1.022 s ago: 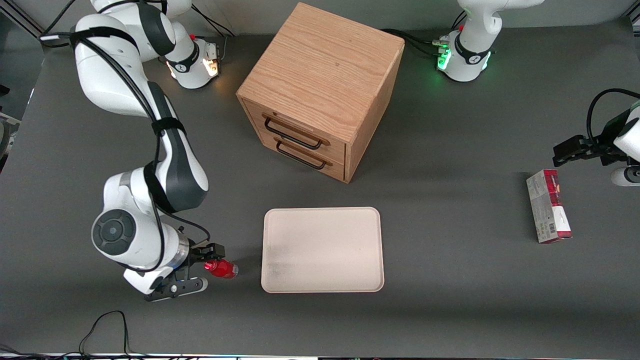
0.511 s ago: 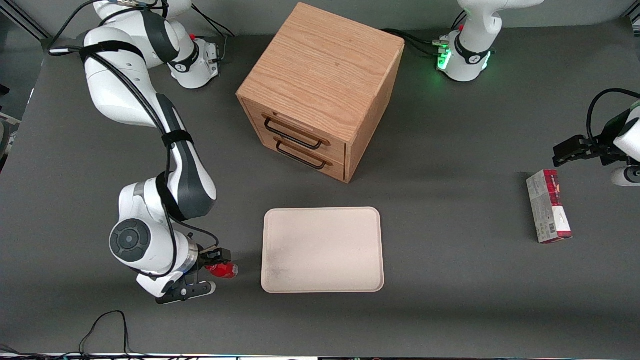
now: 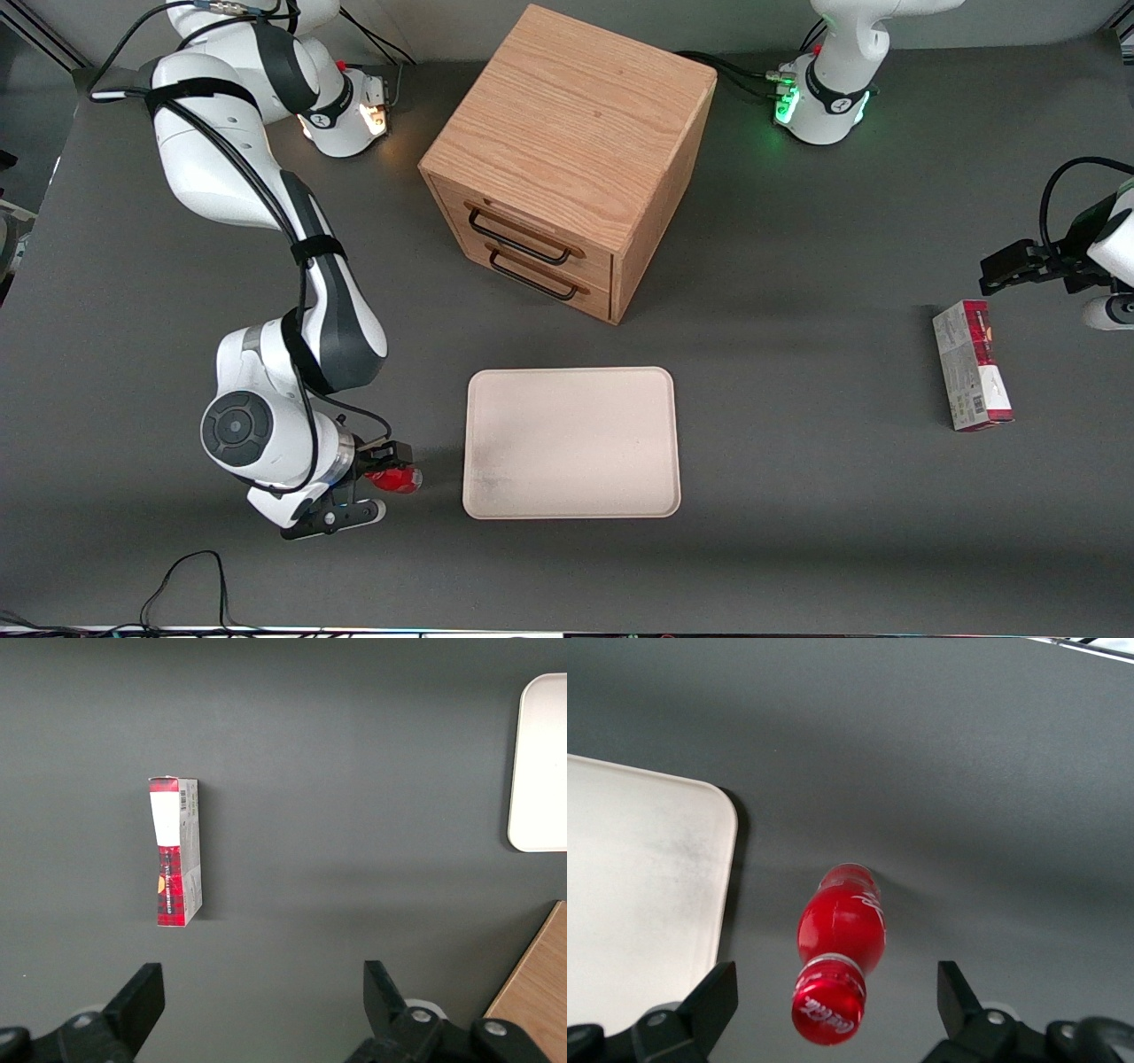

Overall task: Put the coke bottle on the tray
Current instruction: 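Close the right gripper around the bottle's cap end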

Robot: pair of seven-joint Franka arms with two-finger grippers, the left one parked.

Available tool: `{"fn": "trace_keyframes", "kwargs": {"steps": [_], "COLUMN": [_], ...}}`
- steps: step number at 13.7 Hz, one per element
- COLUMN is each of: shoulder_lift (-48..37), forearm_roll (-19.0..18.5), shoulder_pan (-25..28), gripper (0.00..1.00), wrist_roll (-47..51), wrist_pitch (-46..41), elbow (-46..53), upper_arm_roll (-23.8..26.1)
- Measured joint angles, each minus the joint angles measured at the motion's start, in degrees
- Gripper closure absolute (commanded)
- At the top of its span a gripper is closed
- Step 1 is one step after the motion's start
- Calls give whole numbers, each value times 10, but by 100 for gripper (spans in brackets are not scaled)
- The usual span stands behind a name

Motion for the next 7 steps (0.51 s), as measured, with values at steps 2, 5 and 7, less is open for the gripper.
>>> {"fn": "trace_keyframes", "kwargs": {"steps": [2, 5, 7], "shoulder_lift": [3, 4, 4], "forearm_roll": [0, 0, 0], "shoulder_pan": [0, 0, 0], "gripper": [2, 49, 74], "wrist_roll": [0, 0, 0], "wrist_pitch": [1, 1, 1], "elbow": [0, 0, 0], "upper_arm_roll": [0, 0, 0]}}
